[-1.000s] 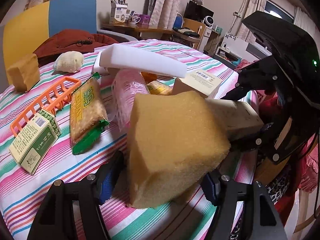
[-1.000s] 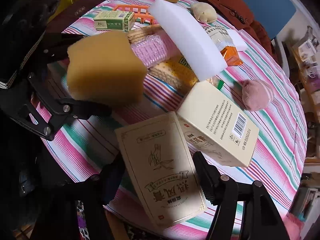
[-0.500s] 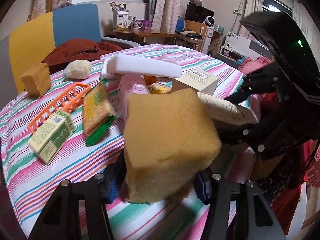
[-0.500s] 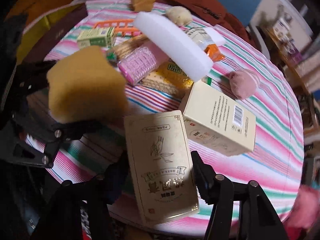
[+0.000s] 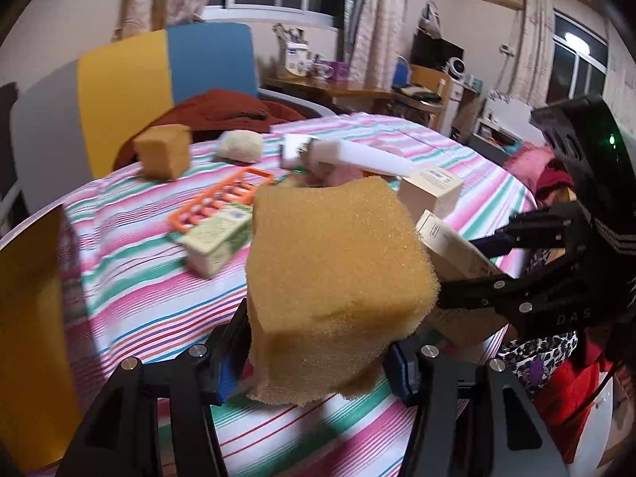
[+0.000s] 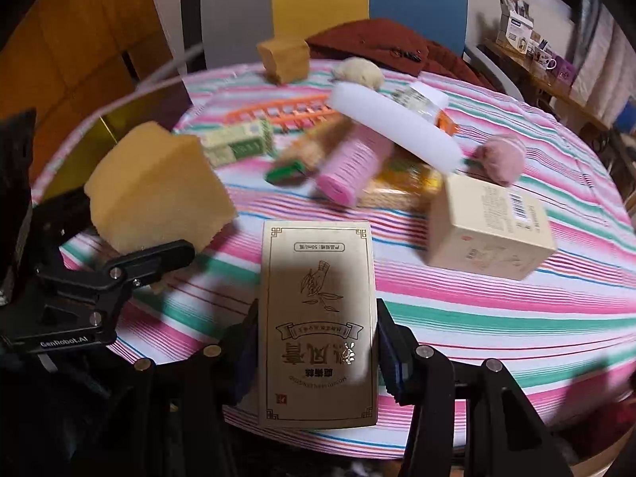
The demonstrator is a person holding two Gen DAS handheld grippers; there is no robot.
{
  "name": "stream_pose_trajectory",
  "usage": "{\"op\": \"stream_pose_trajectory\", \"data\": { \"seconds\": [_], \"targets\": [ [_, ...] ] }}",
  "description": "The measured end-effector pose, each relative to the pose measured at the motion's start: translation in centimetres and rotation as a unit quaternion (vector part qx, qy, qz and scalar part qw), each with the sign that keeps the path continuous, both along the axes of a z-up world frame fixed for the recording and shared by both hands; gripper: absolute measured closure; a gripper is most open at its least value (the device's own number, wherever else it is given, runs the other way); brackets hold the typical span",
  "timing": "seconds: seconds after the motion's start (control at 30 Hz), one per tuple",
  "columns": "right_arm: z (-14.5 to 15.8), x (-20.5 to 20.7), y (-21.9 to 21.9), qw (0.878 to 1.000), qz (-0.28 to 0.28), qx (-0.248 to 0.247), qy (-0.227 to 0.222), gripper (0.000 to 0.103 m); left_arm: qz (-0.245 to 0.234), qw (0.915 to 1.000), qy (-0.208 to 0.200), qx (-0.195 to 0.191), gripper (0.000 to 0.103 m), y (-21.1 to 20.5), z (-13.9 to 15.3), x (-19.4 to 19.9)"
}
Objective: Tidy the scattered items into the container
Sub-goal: 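Carry the sponge and the cream box over the gold tray with both grippers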
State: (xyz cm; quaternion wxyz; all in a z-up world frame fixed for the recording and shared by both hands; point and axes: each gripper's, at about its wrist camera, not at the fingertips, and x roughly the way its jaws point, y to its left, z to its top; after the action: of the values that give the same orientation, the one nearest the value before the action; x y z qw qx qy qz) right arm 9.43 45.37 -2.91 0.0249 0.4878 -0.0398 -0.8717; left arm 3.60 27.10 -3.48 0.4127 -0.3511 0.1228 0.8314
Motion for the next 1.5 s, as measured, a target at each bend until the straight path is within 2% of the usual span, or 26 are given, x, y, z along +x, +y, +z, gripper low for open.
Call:
{"op": "stream_pose_trajectory", "data": {
  "seconds": [0.23, 0.43, 0.67, 0.87, 1.0, 1.17, 1.33, 1.5],
  "targets": [
    [2.1, -1.8, -4.9, 0.998, 0.033, -0.026, 0.050, 0.051, 0.062, 0.9977, 0.019, 0.019, 0.044, -5.1, 2.3, -1.3],
    [3.9, -5.2, -9.0, 0.993, 0.050, -0.059, 0.087, 0.051, 0.133, 0.9903, 0.039, 0.015, 0.044, -10.2, 3.8, -3.0],
    [5.5, -10.0, -14.3, 0.989, 0.071, -0.090, 0.098, 0.051, 0.229, 0.9723, 0.047, 0.007, 0.044, -17.6, 4.4, -6.3],
    [6.8, -13.7, -20.0, 0.984, 0.107, -0.095, 0.107, 0.051, 0.287, 0.9570, 0.039, 0.003, 0.044, -23.4, 4.3, -9.9],
    [6.4, -16.8, -23.0, 0.984, 0.117, -0.093, 0.097, 0.051, 0.304, 0.9525, 0.016, -0.004, 0.044, -25.3, 3.6, -12.7],
    [4.6, -21.5, -25.9, 0.990, 0.115, -0.059, 0.066, 0.051, 0.308, 0.9510, -0.015, -0.017, 0.044, -26.4, 2.6, -16.2],
    [2.0, -26.0, -27.3, 0.994, 0.109, -0.022, 0.013, 0.051, 0.313, 0.9477, -0.055, -0.027, 0.044, -27.2, 1.5, -19.8],
    [0.5, -28.9, -27.9, 0.995, 0.103, -0.004, -0.006, 0.051, 0.309, 0.9451, -0.095, -0.046, 0.044, -27.4, 0.1, -23.0]
  ]
}}
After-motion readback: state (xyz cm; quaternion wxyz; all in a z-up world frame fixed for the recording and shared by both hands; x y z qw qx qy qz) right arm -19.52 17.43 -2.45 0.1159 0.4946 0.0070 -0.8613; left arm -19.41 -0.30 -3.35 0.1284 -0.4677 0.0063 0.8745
